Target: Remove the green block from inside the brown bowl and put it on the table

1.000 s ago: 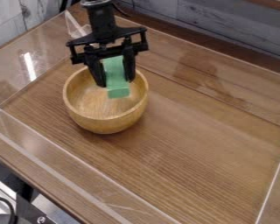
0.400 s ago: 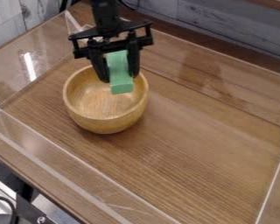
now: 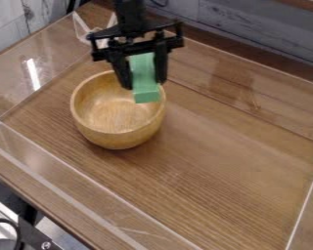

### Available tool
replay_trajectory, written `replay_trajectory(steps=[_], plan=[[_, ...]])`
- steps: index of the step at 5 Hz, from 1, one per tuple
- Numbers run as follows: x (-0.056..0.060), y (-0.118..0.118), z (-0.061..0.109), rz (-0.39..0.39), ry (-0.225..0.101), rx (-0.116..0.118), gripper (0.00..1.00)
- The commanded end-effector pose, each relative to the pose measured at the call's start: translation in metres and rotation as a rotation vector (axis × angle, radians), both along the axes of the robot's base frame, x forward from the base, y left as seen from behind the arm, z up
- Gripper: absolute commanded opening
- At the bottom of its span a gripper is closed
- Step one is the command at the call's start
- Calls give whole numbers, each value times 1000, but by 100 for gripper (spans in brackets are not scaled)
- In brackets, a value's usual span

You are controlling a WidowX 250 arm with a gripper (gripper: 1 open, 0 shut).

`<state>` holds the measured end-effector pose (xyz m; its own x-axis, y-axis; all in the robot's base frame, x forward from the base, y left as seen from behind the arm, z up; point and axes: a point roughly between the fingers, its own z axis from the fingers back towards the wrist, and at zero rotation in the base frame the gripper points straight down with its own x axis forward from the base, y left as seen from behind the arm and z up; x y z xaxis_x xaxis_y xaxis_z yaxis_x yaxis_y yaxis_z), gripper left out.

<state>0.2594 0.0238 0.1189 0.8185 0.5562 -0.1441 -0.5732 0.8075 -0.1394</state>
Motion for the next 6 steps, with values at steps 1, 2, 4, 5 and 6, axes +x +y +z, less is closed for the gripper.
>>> replay_trajectory(steps=[1, 2, 4, 5, 6], plan=[[-1, -24, 13, -63, -66, 12, 0], [-7, -50, 6, -120, -75, 16, 0], [-13, -77, -15, -197, -92, 18, 0], [-15, -82, -28, -247, -106, 22, 0], [-15, -79, -34, -259, -101, 29, 0]])
